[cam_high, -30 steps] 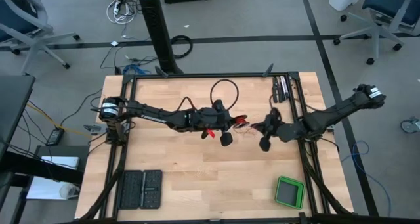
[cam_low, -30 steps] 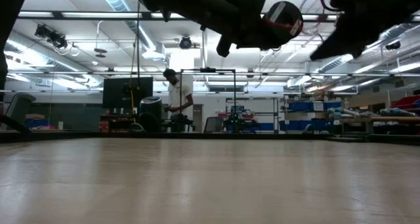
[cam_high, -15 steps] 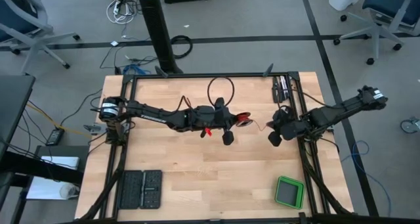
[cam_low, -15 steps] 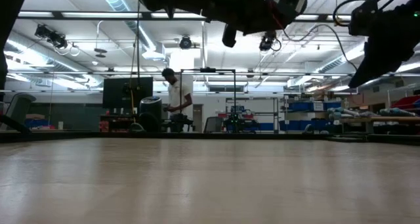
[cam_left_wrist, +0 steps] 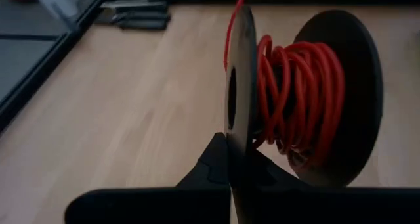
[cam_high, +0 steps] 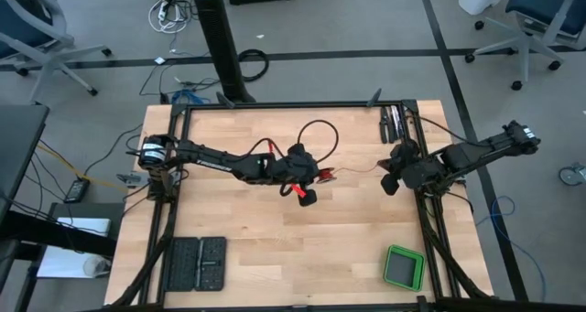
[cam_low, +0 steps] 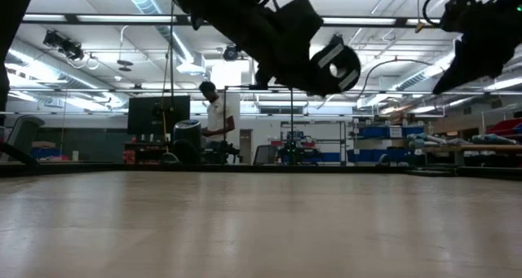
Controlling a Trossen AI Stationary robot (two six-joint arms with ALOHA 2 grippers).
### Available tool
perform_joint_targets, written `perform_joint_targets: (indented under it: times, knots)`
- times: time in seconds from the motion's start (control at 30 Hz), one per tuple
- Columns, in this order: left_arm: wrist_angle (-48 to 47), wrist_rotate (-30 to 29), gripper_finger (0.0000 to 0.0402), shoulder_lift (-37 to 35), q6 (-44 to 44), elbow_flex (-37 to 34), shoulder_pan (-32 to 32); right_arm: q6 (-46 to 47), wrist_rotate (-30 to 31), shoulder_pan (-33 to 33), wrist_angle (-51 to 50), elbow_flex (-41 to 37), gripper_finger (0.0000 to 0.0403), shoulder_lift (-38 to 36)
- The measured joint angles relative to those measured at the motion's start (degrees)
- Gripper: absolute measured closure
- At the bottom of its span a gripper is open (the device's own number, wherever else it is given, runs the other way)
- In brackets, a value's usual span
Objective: Coil cords
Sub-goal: Coil the wire cable onto the spool
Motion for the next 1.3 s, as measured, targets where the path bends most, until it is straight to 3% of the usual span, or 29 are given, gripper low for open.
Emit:
perform_joint_targets:
  times: [0.3,0.47,0.93,1.03,1.3]
  knots:
    - [-5.7,-2.8,0.0401,0.0,-3.1,0.0,1.3,-18.5,3.7,-0.4,23.6,4.1,0.0403,1.7]
    - [-4.8,-3.0,0.0401,0.0,-7.8,0.0,2.4,-29.1,0.6,-1.8,38.0,5.8,0.0403,6.3]
    - [1.1,-2.8,0.0401,0.0,-19.7,0.0,8.3,-42.7,-12.1,-7.8,59.7,10.8,0.0403,25.3]
    - [4.7,1.7,0.0401,0.0,-24.0,0.0,10.3,-43.1,-15.7,-9.1,62.7,11.2,0.0403,27.2]
    - [13.9,27.8,0.0401,0.0,-27.4,0.0,15.5,-44.9,-22.8,-8.8,62.6,11.2,0.0403,25.0]
